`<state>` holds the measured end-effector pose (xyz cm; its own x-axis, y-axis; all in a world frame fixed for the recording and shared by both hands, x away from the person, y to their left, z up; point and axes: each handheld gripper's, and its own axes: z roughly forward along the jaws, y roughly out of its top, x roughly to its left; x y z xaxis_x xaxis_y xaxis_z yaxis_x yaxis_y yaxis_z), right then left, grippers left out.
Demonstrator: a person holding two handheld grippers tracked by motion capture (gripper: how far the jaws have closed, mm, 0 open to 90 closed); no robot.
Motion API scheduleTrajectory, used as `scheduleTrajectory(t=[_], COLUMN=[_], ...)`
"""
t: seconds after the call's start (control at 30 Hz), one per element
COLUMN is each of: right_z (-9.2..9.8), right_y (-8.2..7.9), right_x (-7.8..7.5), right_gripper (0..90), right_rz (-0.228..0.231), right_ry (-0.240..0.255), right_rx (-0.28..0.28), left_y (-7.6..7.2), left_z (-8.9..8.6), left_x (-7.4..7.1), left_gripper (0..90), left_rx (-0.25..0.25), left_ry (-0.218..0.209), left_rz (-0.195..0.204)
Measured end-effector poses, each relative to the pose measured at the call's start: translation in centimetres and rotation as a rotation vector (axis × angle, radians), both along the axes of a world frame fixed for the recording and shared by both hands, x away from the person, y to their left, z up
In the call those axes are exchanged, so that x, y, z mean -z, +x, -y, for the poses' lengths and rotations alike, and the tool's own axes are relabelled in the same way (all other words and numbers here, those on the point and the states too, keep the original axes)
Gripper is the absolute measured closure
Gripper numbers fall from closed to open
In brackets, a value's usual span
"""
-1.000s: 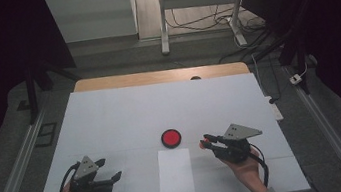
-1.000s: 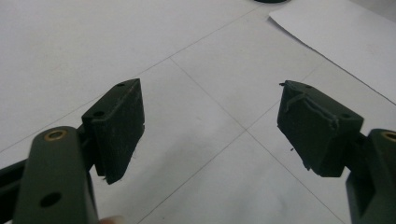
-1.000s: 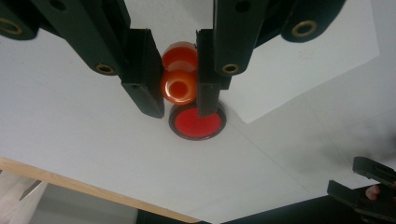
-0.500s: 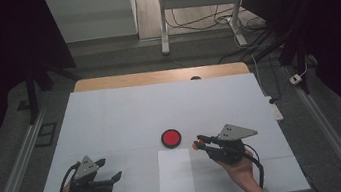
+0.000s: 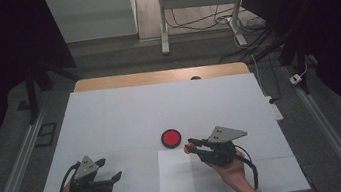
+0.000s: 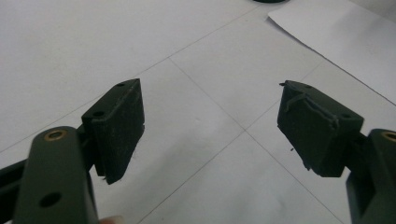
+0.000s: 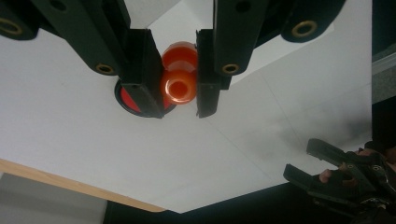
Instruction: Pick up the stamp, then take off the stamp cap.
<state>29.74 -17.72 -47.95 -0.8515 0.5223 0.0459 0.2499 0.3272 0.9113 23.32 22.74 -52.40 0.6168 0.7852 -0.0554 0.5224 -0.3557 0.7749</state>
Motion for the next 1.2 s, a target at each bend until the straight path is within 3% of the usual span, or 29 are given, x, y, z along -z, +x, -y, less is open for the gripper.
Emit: scheduleTrajectory(t=[0.63, 1.2], right_z=[-2.8, -2.9], right_y=[-0.3, -0.3], right_x=[0.7, 0.7], right_gripper=[71.9, 71.9], right_rz=[-0.027, -0.027], right_ry=[0.001, 0.007], right_rx=[-0.069, -0.075], left_y=[0.0, 0.0], left_z=[0.0, 0.0], left_x=[0.0, -0.1], left_gripper=[23.2, 23.2], left_rx=[0.0, -0.002], left_ry=[0.0, 0.0], left_rz=[0.001, 0.008])
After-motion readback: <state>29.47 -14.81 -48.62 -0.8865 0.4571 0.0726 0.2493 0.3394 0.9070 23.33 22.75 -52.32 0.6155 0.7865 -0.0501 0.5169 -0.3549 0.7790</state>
